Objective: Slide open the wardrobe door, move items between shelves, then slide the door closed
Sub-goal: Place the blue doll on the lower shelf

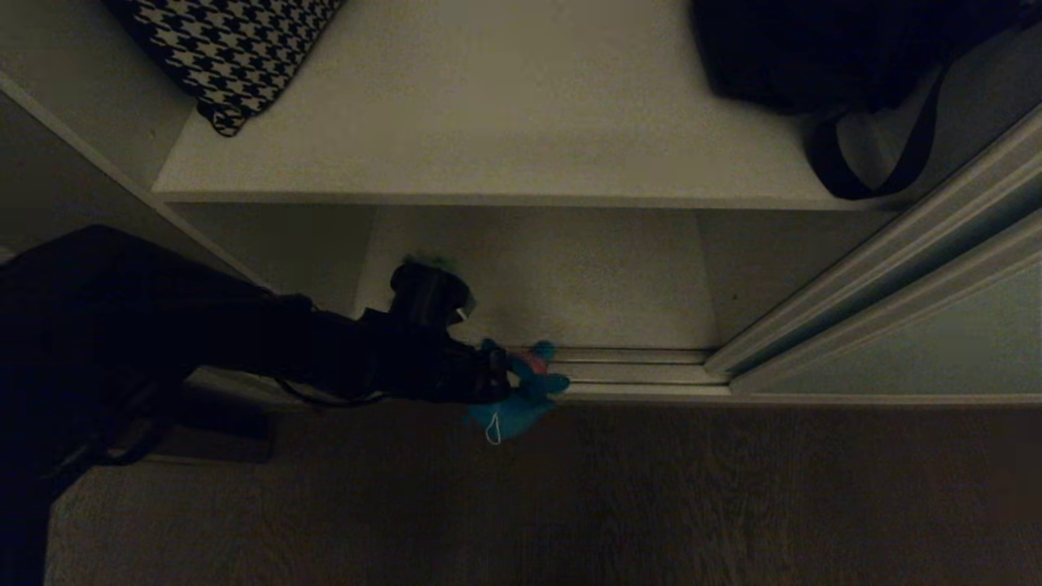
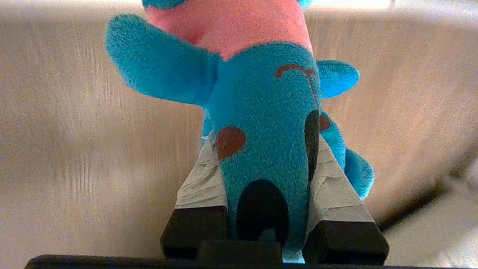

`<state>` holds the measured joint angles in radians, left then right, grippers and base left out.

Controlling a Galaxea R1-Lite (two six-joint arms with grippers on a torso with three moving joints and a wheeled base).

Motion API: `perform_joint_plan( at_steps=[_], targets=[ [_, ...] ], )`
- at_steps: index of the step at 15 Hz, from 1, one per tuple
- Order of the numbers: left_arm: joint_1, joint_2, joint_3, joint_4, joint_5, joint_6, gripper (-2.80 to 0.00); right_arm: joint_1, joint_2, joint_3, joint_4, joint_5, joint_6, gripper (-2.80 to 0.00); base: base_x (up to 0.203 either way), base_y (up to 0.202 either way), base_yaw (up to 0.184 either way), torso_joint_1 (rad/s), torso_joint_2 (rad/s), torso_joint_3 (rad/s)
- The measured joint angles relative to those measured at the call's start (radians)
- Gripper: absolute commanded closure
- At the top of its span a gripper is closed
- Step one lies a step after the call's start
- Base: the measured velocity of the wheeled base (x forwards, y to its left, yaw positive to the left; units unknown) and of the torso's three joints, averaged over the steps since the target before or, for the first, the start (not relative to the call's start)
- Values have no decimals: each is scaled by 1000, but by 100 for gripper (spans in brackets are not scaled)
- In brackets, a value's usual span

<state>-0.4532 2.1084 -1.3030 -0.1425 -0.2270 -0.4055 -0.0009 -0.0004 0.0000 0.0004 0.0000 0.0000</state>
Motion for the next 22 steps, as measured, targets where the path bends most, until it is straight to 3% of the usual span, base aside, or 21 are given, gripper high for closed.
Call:
perform_joint_plan(
  at_steps=[3, 6, 11, 18, 22],
  targets=[
    [2, 109, -55, -218, 102, 27, 0, 0, 0, 0, 0, 0, 0, 0, 0, 0, 0, 0, 0, 0],
    [33, 228, -185, -378, 197, 118, 0, 0, 0, 0, 0, 0, 0, 0, 0, 0, 0, 0, 0, 0],
    [75, 380, -415, -428, 216, 179, 0, 0, 0, 0, 0, 0, 0, 0, 0, 0, 0, 0, 0, 0],
    [72, 586, -603, -604, 254, 350, 0, 0, 0, 0, 0, 0, 0, 0, 0, 0, 0, 0, 0, 0],
    [79, 646, -635, -638, 218, 371, 0, 0, 0, 0, 0, 0, 0, 0, 0, 0, 0, 0, 0, 0]
  ],
)
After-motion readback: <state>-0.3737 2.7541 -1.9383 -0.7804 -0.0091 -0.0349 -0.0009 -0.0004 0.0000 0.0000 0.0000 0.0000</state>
